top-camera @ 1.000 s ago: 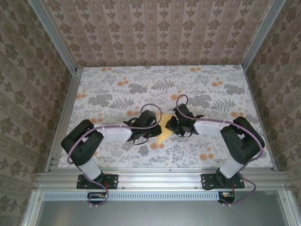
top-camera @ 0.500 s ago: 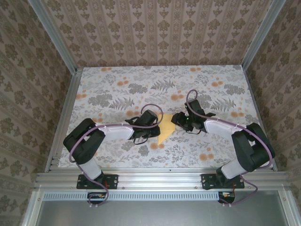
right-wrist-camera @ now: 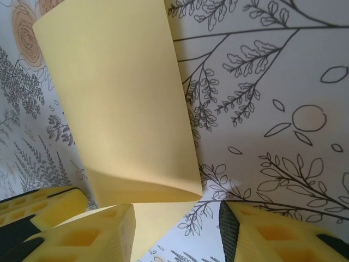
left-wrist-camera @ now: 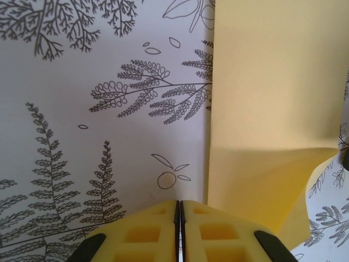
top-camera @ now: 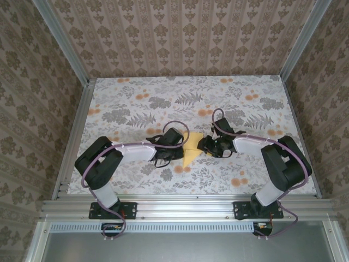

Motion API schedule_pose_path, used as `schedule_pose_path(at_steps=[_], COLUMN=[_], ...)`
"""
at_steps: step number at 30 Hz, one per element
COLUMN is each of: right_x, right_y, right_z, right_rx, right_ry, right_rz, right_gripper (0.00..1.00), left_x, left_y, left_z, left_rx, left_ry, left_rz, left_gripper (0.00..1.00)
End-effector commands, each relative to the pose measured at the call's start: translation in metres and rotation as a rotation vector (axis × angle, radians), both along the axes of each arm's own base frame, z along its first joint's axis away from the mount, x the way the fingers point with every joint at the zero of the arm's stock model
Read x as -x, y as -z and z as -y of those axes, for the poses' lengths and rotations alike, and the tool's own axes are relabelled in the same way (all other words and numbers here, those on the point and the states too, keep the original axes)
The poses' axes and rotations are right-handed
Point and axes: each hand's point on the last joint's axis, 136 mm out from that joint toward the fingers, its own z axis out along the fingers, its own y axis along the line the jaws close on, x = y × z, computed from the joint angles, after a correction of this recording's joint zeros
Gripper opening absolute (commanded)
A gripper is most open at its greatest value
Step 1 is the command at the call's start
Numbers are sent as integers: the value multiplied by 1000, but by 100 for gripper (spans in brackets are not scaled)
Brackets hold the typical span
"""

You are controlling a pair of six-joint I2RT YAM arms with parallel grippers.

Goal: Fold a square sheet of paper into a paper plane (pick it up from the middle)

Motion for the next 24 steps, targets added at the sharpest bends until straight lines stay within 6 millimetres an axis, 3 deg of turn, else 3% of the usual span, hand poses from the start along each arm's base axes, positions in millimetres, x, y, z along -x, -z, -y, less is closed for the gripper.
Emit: schedule_pose_path(at_steps=[1, 7, 11, 18, 24], right_x=[0, 1, 1, 2, 2], right_y=[0, 4, 5, 7, 5], right_z=[-5, -6, -6, -5, -6], right_rx=[-9, -13, -10, -7, -16], right_ry=[-25, -25, -23, -21, -25], right_rz=[-20, -34, -35, -38, -35], right_gripper=[47, 47, 47, 49, 49], left_x=[-1, -1, 1, 2, 2], left_y=[-7, -41, -51, -44, -31], left_z=[1, 12, 23, 31, 32], left_rx=[-14, 105, 157, 139, 95], left_ry=[12, 40, 75, 114, 130], left_rz=[25, 87, 104, 91, 70], left_gripper=[12, 16, 19, 32, 31])
